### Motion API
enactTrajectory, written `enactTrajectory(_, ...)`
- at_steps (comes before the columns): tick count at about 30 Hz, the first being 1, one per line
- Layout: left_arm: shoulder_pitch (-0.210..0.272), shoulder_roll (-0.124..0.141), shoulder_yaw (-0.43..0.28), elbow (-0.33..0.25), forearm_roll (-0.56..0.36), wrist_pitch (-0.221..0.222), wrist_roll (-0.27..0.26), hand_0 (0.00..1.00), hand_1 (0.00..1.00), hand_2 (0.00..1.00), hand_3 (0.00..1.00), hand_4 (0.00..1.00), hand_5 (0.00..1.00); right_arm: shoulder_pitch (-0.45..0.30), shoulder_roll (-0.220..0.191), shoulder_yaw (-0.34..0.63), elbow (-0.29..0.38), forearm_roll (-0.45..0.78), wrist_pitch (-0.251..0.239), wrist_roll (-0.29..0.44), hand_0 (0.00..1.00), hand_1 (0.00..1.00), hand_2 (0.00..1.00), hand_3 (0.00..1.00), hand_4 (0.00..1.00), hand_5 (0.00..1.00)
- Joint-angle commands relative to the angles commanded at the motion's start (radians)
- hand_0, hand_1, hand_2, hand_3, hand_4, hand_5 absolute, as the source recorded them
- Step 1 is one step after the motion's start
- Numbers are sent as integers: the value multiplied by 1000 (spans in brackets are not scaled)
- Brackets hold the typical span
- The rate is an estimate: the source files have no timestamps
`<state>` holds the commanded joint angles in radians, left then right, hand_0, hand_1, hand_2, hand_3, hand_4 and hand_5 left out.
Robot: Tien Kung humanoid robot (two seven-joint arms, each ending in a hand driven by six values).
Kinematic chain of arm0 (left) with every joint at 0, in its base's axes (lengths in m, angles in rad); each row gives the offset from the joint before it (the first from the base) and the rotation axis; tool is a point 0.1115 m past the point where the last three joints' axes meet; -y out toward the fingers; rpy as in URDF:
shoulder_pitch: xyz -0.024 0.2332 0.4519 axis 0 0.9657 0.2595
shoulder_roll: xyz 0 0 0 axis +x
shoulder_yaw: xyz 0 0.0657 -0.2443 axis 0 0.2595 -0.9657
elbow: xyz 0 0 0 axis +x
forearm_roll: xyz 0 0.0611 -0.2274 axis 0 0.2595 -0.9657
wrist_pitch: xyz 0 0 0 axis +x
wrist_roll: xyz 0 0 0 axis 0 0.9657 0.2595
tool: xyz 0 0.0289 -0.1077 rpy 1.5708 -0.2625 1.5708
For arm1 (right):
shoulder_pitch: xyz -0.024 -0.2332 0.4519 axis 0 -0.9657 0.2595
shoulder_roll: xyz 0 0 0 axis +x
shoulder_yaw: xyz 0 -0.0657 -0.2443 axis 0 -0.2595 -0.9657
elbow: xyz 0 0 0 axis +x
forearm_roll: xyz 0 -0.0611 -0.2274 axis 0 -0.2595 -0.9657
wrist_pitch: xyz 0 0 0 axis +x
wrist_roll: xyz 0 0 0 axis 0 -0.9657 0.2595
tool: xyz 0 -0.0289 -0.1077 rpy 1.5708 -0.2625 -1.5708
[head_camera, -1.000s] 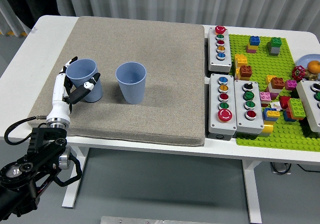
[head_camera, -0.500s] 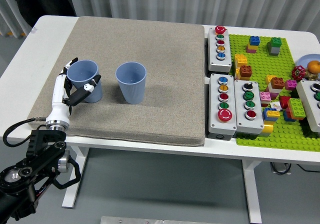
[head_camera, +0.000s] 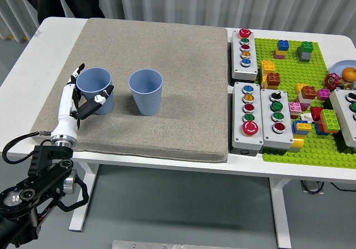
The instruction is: Pick cup pour cup place
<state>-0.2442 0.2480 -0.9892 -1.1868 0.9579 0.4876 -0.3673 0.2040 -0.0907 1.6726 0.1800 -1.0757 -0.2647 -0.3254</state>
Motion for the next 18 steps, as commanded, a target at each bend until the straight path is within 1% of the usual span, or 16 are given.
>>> enactTrajectory(3,1,-1,-12,-6,11,-4,9,820,841,963,998,949,391,-1,0,1,0,-2,-1,0,700,628,560,563,2,30)
enactTrajectory(4,2,-1,-15,-9,16,-7,12,858,880,996,998,992,529,-1,0,1,0,-3,-1,-1,699,628,560,563,2,29)
enactTrajectory(9,7,1,-26,-20,33,-18,26,858,880,996,998,992,529,-2,0,2,0,-6,-1,-2,699,628,560,563,2,29)
enactTrajectory(10,9,1,-29,-26,42,-22,31,891,917,998,998,998,601,-3,0,2,0,-8,-1,-2,700,628,559,562,2,26)
enactTrajectory(13,16,1,-40,-42,50,-27,40,891,917,998,998,998,601,-5,1,4,0,-11,-1,-2,700,628,559,562,2,26)
enactTrajectory(15,17,2,-49,-54,36,-27,40,891,917,998,998,998,601,-6,1,5,0,-12,-1,-2,700,628,559,562,2,26)
enactTrajectory(16,16,4,-54,-60,29,-28,40,909,925,998,998,998,957,-7,1,5,0,-12,-1,-2,700,627,559,563,2,25)
enactTrajectory(17,14,6,-61,-67,19,-28,40,909,925,998,998,998,957,-7,2,6,0,-12,-1,-2,700,627,559,563,2,25)
enactTrajectory(18,6,13,-80,-81,-15,-26,38,909,925,998,998,998,957,-8,2,6,0,-11,-2,-2,700,627,559,563,2,25)
